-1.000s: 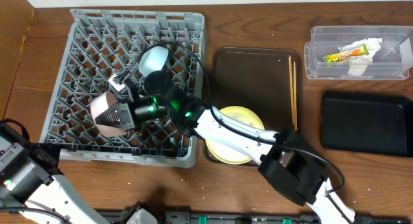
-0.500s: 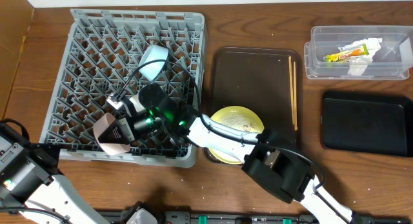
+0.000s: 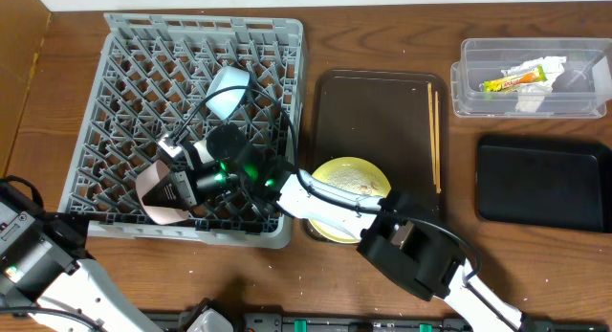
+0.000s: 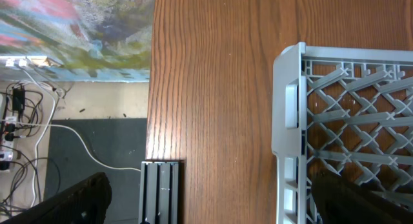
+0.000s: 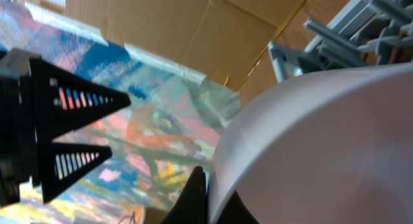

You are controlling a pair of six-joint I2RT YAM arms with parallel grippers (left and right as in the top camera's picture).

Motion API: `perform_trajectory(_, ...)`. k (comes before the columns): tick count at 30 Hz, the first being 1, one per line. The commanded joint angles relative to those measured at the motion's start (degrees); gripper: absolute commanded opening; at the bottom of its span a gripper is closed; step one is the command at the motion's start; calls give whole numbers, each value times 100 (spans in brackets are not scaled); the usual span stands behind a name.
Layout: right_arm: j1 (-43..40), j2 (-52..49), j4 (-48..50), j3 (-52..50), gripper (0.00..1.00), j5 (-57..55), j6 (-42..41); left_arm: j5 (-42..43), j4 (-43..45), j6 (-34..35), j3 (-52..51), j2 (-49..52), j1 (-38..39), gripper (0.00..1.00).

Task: Sort waste into correct bins and load items into the dishwasher
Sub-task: 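Carry the pink bowl over the dish rack and tilt it down, then set the pink bowl upright in the rack's near corner and release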

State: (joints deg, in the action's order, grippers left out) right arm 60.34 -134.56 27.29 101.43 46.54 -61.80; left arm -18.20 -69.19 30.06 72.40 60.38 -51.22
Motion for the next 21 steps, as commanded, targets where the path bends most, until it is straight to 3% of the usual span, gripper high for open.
perform_trajectory(1, -160, -48, 339, 46, 1, -219, -448, -94, -22, 70, 96, -15, -24, 100)
perform_trajectory(7, -103, -48, 1215, 48, 1, -442, -931, -92, -22, 70, 96, -15, -24, 100)
perform_trajectory(12, -103, -66, 623, 48, 1, -911, -883, -94, -22, 70, 96, -15, -24, 100)
perform_trajectory(21, -2, -415, 920, 48, 1, -1032, -1222, -94, -22, 70, 96, -15, -24, 100)
